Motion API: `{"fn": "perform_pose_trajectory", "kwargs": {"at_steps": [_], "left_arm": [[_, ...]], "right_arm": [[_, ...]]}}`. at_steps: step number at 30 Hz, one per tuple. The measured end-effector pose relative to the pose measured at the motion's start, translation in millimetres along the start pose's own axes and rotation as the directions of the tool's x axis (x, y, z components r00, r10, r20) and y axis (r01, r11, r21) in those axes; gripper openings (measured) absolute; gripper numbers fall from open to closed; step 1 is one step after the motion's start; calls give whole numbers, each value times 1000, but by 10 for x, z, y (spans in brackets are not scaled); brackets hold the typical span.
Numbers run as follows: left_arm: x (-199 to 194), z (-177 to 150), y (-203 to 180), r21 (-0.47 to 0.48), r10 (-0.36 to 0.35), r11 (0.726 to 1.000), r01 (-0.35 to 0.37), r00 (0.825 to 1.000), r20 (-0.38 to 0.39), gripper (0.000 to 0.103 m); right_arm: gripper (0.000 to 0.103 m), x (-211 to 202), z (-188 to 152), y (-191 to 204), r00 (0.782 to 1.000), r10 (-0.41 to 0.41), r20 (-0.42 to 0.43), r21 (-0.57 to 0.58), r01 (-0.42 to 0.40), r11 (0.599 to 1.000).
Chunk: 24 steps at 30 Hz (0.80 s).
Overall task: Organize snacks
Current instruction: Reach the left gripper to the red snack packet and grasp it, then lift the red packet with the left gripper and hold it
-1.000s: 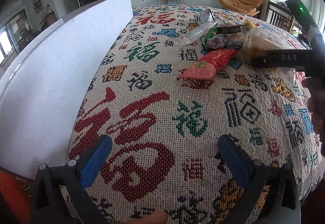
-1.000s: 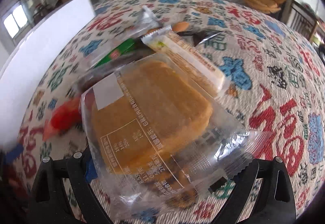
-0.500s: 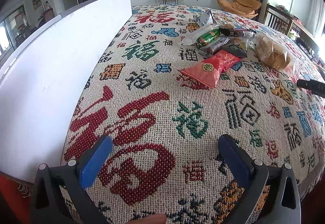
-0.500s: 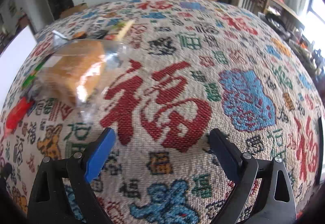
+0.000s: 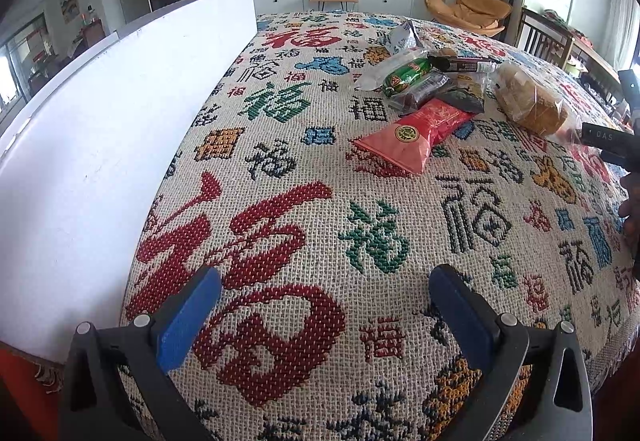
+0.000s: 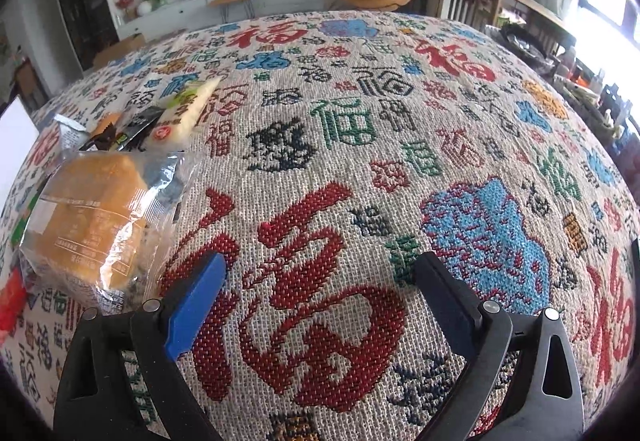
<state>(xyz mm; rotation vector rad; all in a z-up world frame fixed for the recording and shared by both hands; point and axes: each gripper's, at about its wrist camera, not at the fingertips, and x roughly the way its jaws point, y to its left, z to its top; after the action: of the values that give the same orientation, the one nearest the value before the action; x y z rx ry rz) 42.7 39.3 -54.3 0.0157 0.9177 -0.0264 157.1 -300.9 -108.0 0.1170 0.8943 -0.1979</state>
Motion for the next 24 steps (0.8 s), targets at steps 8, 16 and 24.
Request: {"fn": "perform_pose_trajectory", "kwargs": {"at_steps": [8, 16, 24], "left_arm": [[28, 528, -146, 158, -179, 968, 197, 976, -122, 103], [366, 1116, -685, 388, -142, 907, 167, 985, -93, 96], [242, 750, -493, 218, -183, 951, 218, 968, -170, 27]], "right_arm": [[98, 17, 17, 15, 1000, -3, -1, -1, 3, 1000], [99, 15, 15, 10, 1000, -3, -1, -1, 3, 1000], [99, 15, 16, 11, 1000, -4, -1, -1, 4, 1000]]}}
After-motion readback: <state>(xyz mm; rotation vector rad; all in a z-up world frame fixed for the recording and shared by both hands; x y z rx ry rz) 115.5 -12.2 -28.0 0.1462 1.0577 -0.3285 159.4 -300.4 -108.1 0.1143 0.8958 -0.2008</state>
